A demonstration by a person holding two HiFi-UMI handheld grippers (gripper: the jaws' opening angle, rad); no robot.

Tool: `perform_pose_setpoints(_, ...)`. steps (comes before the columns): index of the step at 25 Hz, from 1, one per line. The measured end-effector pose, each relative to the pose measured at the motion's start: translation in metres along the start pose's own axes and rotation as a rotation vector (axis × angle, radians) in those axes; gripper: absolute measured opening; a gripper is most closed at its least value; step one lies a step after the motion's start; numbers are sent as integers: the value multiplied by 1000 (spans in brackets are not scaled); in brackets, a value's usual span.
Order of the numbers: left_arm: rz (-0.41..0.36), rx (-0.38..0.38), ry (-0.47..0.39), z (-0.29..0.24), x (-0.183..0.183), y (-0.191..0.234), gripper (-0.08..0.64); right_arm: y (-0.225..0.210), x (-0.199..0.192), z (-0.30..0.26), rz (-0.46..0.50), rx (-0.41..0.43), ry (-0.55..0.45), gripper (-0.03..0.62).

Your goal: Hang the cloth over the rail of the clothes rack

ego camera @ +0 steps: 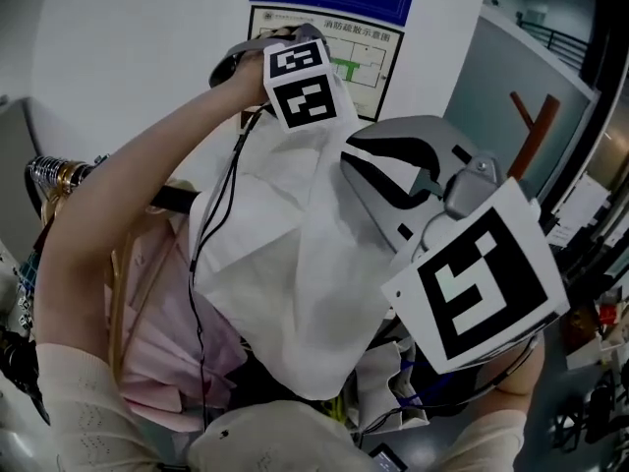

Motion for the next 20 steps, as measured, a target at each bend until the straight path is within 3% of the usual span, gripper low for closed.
perform_pose_setpoints(5, 23, -51, -18, 15, 8, 3, 229, 26, 5, 2, 30, 131, 83, 45)
perform_pose_setpoints(12, -57, 69, -20, 42, 19, 33, 229, 26, 3, 0, -8, 96, 59, 18)
perform_pose_setpoints(14, -35, -5, -3, 44, 14, 33, 229, 25, 2, -1, -35, 102, 66, 17)
perform_pose_setpoints(17, -4, -210, 28, 44, 4, 21, 229, 23, 1, -2, -59, 96, 75, 17)
perform_pose_setpoints(20, 24, -360, 13, 58, -1, 11, 229, 24, 2, 0, -68, 84, 81, 17)
Point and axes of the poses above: the fingertips, and each gripper's own axes: z backward along the fingers, y to its left, x out of its top, the point moved 8 cm from there along z, backward along the fingers, and after that the axes turned 14 degrees about -y, right-handed, at the moved point
